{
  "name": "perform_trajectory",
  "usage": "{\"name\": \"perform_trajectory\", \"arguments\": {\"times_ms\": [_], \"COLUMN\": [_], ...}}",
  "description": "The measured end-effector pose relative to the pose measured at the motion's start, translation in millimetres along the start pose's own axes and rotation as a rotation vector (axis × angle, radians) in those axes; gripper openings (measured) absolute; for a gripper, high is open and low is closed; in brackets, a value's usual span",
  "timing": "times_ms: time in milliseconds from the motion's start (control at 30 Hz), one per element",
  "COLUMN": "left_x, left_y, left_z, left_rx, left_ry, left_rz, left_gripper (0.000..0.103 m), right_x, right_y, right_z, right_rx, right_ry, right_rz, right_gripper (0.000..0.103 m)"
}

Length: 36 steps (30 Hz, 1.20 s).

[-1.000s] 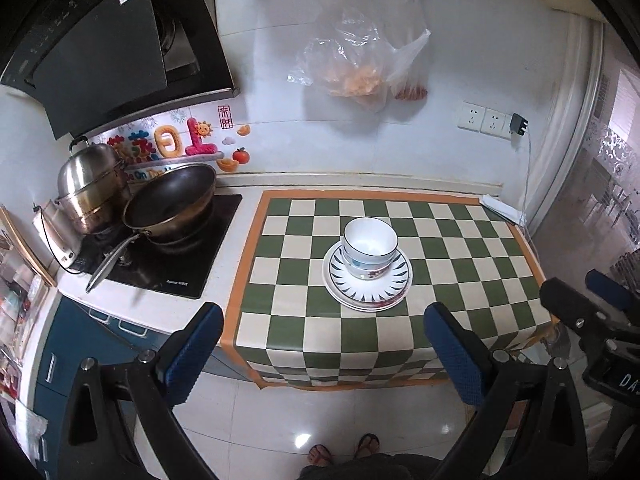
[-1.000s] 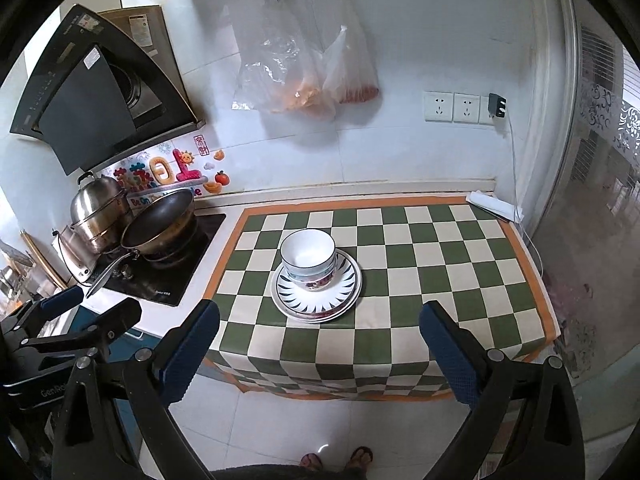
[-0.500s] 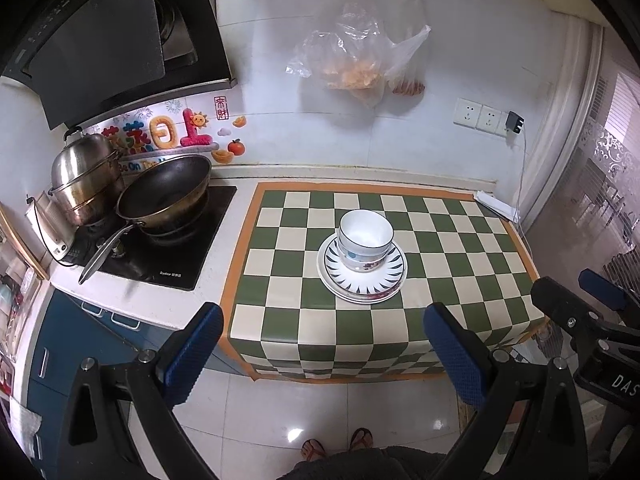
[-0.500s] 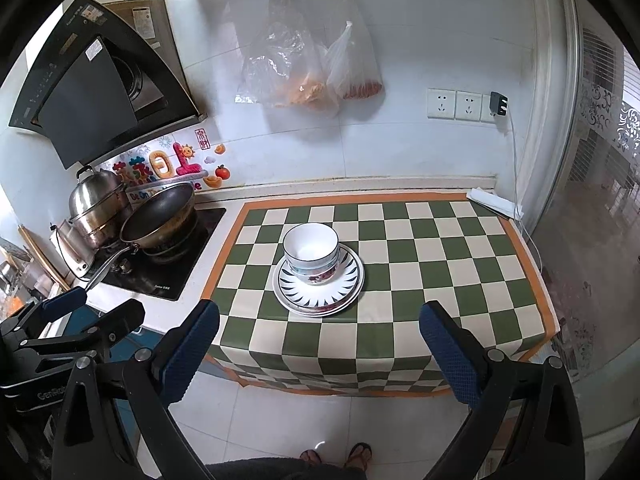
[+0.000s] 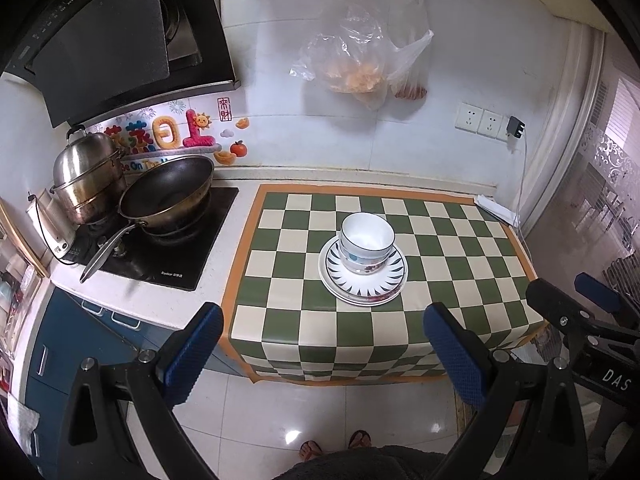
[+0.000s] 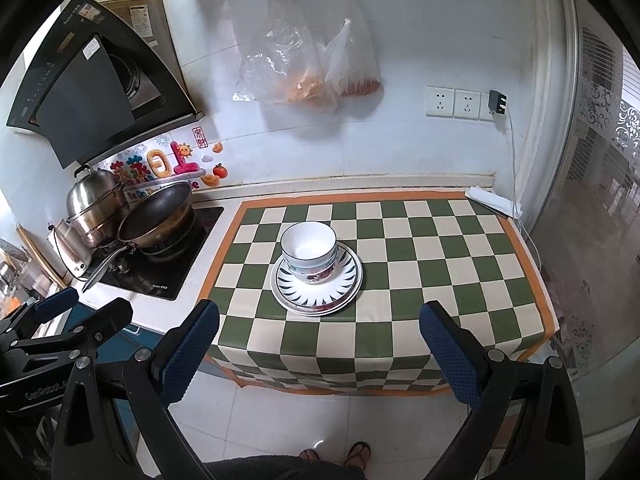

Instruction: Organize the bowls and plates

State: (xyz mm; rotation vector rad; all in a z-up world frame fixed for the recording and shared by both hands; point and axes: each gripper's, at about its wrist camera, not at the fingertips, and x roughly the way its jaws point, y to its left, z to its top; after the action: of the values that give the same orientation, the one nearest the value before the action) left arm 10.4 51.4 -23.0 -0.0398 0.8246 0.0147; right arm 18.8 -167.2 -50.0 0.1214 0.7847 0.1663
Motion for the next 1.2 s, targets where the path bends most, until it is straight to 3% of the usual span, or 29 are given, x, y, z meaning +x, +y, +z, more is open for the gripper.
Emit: {"name": "perform_trajectory", "arguments": {"times_ms": [1200], "left_x": [4.8], "left_y": [5.9], "left_z": [1.7], "left_rx": [-0.008], "left_ry": [0.008], "left_rz": [0.002], "left_gripper": [0.103], "right_x": [2.4], "right_y": [-1.3], "right_z": [2.6], "right_rx": [0.005], "right_ry": [0.002], "right_rz": [-0.005], "right_gripper": [0.102]}}
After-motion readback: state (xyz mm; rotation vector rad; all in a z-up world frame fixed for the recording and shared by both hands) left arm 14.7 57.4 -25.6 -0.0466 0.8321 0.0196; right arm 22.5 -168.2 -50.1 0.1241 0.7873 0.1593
